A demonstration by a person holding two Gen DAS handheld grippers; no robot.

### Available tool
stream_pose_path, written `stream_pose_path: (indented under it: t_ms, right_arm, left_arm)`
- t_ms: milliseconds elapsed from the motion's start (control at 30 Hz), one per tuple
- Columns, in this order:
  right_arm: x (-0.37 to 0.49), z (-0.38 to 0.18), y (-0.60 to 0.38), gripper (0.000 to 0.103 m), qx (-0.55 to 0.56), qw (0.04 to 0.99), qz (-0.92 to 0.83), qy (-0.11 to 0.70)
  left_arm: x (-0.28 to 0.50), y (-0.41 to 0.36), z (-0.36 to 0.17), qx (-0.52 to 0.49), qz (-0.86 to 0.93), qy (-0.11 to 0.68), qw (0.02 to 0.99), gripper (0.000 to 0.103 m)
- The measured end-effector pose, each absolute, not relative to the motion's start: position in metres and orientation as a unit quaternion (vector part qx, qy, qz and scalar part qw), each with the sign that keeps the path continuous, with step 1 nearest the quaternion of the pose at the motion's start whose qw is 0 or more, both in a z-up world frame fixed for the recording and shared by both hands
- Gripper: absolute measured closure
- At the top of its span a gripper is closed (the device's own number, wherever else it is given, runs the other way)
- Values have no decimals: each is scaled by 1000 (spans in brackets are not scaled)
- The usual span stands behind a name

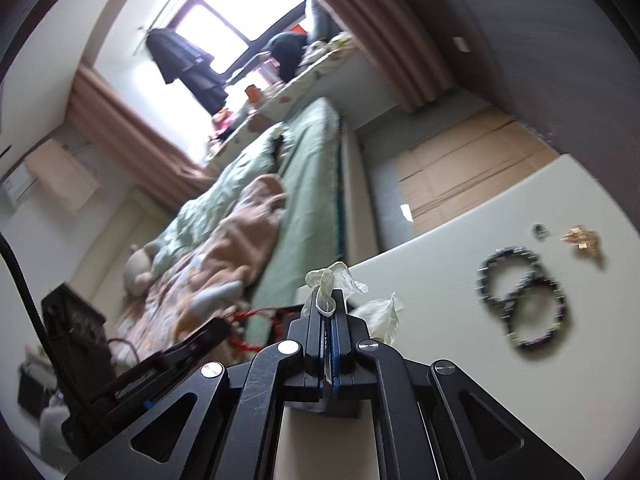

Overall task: Organize jewelry
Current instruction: 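Drop the pouch into the black box with the right gripper while the left releases the red string there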

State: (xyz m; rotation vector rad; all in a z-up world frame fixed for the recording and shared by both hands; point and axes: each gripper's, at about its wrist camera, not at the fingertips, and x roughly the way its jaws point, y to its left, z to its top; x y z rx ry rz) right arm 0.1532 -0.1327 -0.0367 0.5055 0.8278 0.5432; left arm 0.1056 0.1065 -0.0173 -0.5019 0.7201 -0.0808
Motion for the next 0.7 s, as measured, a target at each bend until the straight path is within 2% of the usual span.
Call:
stream_pose_path:
  t_ms: [300,367,433,500,700]
  right_arm:
    - [150,-50,-83,99,224,827,309,414]
    - [155,-61,-75,90,216,812,308,446]
    - [161,-72,-72,64,217,795,307,476]
    - [159,-74,-77,58,222,801,296,470]
    - [160,-69,-105,58,239,809,273,463]
  left_arm:
    - [107,118,-18,-250,-30,347,903,102]
    - [109,117,-19,-250,-31,349,903,102]
    - [110,117,-19,-250,-32,351,902,102]
    - [111,115,-20,-248,-35,354,901,102]
    - [115,103,-25,-238,-44,371,897,102]
